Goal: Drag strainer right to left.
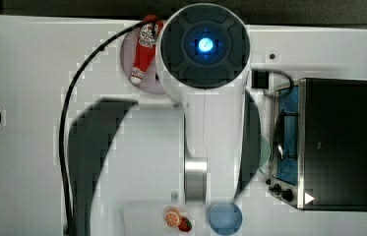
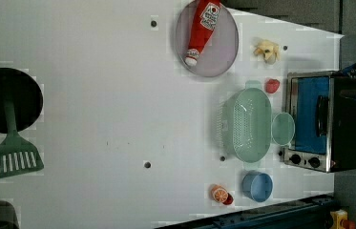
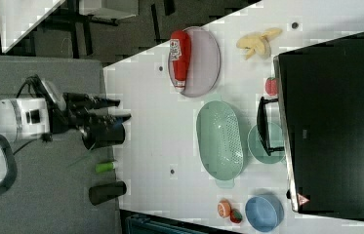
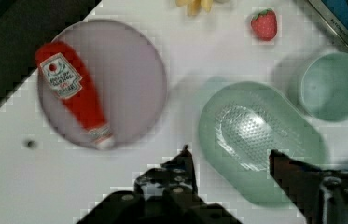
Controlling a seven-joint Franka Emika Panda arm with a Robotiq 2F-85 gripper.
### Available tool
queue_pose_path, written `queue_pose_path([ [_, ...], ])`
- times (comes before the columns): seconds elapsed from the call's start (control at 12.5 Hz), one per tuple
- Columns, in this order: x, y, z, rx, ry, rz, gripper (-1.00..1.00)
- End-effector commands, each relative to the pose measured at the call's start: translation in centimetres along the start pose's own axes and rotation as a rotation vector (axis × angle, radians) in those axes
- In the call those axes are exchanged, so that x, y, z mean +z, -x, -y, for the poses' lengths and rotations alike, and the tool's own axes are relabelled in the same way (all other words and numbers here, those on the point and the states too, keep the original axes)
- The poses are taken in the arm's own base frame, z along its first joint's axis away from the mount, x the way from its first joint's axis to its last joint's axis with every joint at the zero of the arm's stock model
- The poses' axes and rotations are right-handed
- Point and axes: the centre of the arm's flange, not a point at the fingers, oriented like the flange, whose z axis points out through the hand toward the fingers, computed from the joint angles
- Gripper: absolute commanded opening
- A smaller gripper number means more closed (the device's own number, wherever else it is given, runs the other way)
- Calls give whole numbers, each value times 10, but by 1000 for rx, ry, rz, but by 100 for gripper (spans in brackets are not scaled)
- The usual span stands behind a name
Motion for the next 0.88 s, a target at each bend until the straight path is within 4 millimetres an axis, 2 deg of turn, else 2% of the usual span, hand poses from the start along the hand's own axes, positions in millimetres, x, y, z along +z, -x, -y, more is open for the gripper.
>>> queue_pose_path([
  [0.08,-88,106,-169,157,-14,6,60],
  [0.24,-82,106,-168,155,-7,13,99],
  [0.4,-60,104,-161,163,18,32,100],
  [0.56,-21,98,-150,177,49,56,100],
  [0.88,83,88,-126,343,110,83,100],
])
